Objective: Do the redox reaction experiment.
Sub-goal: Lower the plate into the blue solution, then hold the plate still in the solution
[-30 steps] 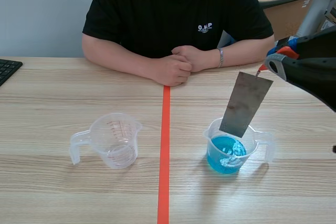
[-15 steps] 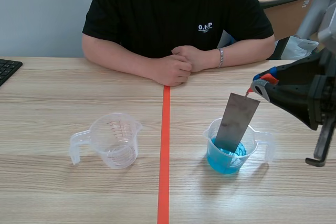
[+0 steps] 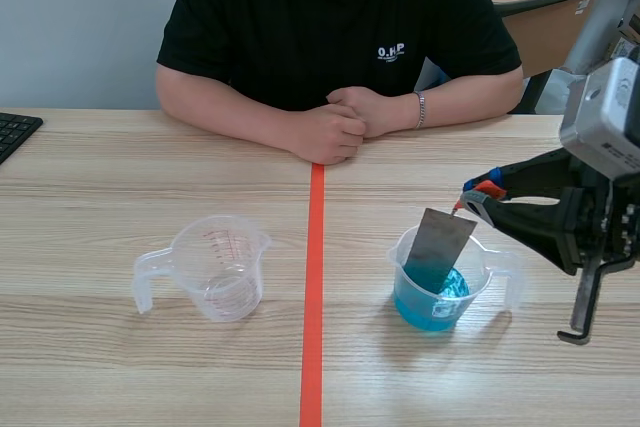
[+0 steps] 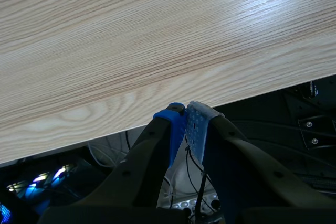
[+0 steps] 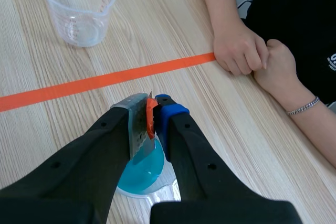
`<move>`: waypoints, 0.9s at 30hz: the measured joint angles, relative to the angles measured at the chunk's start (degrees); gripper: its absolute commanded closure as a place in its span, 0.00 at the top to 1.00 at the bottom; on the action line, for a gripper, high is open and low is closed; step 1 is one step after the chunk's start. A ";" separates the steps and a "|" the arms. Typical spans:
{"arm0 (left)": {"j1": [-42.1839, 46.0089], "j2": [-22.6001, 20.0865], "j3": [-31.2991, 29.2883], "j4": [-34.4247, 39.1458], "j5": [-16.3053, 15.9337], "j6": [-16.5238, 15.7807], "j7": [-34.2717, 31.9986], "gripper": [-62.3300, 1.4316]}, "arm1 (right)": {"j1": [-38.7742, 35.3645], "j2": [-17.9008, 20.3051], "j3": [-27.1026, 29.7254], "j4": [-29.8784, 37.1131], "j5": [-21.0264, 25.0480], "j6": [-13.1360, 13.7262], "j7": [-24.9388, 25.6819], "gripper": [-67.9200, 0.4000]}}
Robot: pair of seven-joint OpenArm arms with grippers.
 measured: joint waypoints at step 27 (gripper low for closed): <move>0.00 -0.02 0.00 0.00 0.00 0.00 0.00 0.10 | 0.02 0.00 0.00 -2.12 -3.63 -0.09 4.85 0.03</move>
